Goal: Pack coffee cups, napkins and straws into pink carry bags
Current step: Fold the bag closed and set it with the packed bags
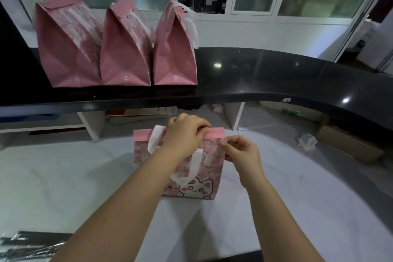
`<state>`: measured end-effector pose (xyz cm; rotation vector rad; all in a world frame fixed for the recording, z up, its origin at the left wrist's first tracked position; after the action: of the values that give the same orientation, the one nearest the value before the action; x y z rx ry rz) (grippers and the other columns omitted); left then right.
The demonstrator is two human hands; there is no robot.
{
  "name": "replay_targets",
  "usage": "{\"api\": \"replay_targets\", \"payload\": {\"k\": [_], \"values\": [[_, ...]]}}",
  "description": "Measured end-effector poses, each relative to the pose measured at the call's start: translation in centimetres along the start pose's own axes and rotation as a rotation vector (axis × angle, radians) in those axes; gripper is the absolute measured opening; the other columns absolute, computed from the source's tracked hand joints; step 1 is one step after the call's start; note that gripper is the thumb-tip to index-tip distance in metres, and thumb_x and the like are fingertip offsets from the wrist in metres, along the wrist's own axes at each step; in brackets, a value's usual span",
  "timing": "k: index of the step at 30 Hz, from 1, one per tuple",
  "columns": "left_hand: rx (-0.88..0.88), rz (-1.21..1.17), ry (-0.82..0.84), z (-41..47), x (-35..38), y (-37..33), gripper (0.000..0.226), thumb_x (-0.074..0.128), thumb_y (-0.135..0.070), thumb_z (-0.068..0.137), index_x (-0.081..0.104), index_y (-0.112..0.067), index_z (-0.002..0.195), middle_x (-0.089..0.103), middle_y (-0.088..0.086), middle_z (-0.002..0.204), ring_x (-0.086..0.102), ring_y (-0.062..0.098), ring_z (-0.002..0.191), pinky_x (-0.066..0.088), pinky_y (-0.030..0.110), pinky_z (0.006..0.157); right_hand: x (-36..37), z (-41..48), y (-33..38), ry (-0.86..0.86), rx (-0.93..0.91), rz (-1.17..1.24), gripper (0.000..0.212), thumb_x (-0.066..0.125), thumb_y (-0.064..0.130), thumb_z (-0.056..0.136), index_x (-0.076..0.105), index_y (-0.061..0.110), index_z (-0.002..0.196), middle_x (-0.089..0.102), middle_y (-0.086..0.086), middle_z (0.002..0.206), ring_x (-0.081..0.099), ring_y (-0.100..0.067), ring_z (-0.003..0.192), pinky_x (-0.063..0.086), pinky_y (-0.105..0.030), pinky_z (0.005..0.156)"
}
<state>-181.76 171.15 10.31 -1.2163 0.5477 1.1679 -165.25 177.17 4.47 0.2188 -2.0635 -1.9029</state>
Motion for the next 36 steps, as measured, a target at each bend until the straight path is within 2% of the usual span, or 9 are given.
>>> {"api": "replay_targets", "payload": {"k": [6, 12, 18, 21, 23, 26, 29, 33, 36], "values": [[-0.018, -0.102, 0.033, -0.6, 0.1, 0.0, 0.012, 0.06, -0.035, 0.093, 0.069, -0.035, 0.101, 0.065, -0.018, 0.104, 0.05, 0.01, 0.106, 0.037, 0.039, 0.097, 0.9, 0.9, -0.6, -0.09, 0.005, -0.071, 0.005, 0.072, 0.005, 0.08, 0.071, 0.01, 0.08, 0.071, -0.014, 0.077, 0.064, -0.021, 0.066, 0.056, -0.039, 0.061], [-0.041, -0.06, -0.002, -1.0, 0.7, 0.3, 0.012, 0.071, -0.04, 0.084, 0.068, -0.038, 0.095, 0.065, -0.02, 0.098, 0.052, 0.007, 0.101, 0.031, 0.032, 0.092, 0.8, 1.3, -1.2, -0.075, 0.091, 0.085, 0.009, 0.073, 0.002, 0.078, 0.07, 0.009, 0.076, 0.069, -0.006, 0.066, 0.064, -0.018, 0.06, 0.052, -0.027, 0.053], [-0.06, 0.07, -0.066, -1.0, 2.0, -0.1, 0.019, 0.066, -0.042, 0.087, 0.069, -0.036, 0.105, 0.064, -0.017, 0.105, 0.051, 0.01, 0.104, 0.023, 0.028, 0.087, -0.4, 1.4, -1.4, 0.105, 0.07, 0.215, 0.008, 0.067, 0.007, 0.088, 0.074, 0.008, 0.084, 0.073, -0.017, 0.084, 0.069, -0.028, 0.077, 0.057, -0.037, 0.07], [-0.065, 0.09, -0.072, -0.8, 2.4, -0.3, 0.017, 0.064, -0.041, 0.089, 0.07, -0.035, 0.103, 0.063, -0.017, 0.104, 0.05, 0.01, 0.103, 0.017, 0.026, 0.084, -1.1, 1.4, -1.2, 0.141, -0.015, 0.073, 0.012, 0.072, 0.012, 0.085, 0.073, 0.012, 0.096, 0.073, -0.014, 0.097, 0.069, -0.028, 0.089, 0.057, -0.04, 0.077], [-0.07, 0.095, -0.075, -0.9, 2.6, -0.4, 0.015, 0.063, -0.04, 0.09, 0.07, -0.035, 0.103, 0.062, -0.017, 0.103, 0.049, 0.01, 0.103, 0.016, 0.025, 0.084, -1.1, 1.8, -1.0, 0.094, -0.098, -0.183, 0.036, 0.08, 0.02, 0.077, 0.066, 0.026, 0.109, 0.067, 0.005, 0.11, 0.063, -0.013, 0.1, 0.056, -0.033, 0.082], [-0.061, 0.115, -0.05, -0.9, 2.2, -0.6, 0.018, 0.061, -0.039, 0.092, 0.069, -0.036, 0.107, 0.061, -0.016, 0.109, 0.049, 0.011, 0.108, 0.021, 0.029, 0.09, 0.2, 2.3, -0.2, 0.156, -0.201, -0.401, 0.035, 0.076, 0.028, 0.081, 0.064, 0.038, 0.112, 0.061, 0.028, 0.113, 0.052, 0.007, 0.108, 0.048, -0.027, 0.092], [-0.068, 0.102, -0.123, -1.4, 0.1, 0.4, 0.024, 0.062, -0.036, 0.091, 0.066, -0.035, 0.115, 0.062, -0.015, 0.118, 0.05, 0.011, 0.115, 0.024, 0.032, 0.095, 1.1, 2.8, 0.1, 0.124, -0.147, -0.352, 0.015, 0.074, 0.022, 0.084, 0.071, 0.035, 0.091, 0.07, 0.021, 0.093, 0.062, -0.004, 0.097, 0.052, -0.042, 0.092], [-0.2, -0.032, -0.357, -4.2, -4.1, 5.7, 0.022, 0.069, -0.02, 0.087, 0.073, -0.025, 0.109, 0.07, -0.006, 0.107, 0.057, 0.019, 0.105, 0.046, 0.043, 0.092, 0.9, 3.1, -0.2, 0.115, -0.108, -0.315, 0.017, 0.076, 0.022, 0.083, 0.073, 0.038, 0.087, 0.072, 0.016, 0.091, 0.066, -0.016, 0.096, 0.054, -0.048, 0.089], [-0.26, -0.031, -0.251, -5.8, -5.3, 8.9, 0.031, 0.072, -0.014, 0.085, 0.071, -0.021, 0.115, 0.069, 0.0, 0.114, 0.056, 0.025, 0.11, 0.046, 0.043, 0.095, 0.9, 3.2, -0.4, 0.11, -0.137, -0.334, 0.017, 0.075, 0.02, 0.083, 0.074, 0.036, 0.089, 0.071, 0.019, 0.092, 0.066, -0.013, 0.096, 0.054, -0.046, 0.089]]}}
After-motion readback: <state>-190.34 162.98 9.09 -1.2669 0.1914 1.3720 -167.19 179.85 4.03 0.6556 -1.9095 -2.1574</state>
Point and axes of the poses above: each hand's wrist, its own z-axis towards the middle knuckle, its own x-axis out of the palm, y = z × x, the point moved 1 cm from there along z, towards the middle knuckle
